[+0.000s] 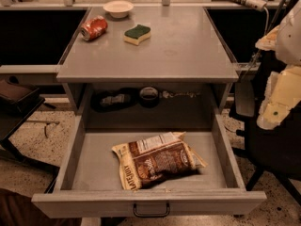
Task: Pick brown chip bag from top drawer and place on counter
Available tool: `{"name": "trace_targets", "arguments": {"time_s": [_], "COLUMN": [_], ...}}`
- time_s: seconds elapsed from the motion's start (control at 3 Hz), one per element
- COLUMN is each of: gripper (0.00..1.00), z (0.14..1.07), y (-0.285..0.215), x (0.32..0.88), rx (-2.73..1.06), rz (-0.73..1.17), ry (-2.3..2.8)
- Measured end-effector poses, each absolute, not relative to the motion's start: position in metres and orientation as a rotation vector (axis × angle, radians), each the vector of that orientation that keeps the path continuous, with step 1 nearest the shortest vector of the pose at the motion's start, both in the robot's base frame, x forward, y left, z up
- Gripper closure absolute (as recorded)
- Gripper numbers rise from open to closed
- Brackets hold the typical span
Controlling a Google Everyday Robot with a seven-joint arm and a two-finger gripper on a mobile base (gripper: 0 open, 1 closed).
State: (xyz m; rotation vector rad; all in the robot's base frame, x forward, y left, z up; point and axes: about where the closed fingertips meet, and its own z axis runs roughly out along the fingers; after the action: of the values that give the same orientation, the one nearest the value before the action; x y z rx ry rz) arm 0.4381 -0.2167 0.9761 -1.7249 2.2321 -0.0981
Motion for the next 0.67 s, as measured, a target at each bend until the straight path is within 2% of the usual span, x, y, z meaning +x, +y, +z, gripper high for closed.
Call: {"name": "trace_targets", "arguments": {"time_s": [0.67], "gripper": [0.0], "z": [0.957], "y": [-0.21], "x": [0.439], "rx": [-1.715], "rz": [-0.054], "ry": [2.233]}}
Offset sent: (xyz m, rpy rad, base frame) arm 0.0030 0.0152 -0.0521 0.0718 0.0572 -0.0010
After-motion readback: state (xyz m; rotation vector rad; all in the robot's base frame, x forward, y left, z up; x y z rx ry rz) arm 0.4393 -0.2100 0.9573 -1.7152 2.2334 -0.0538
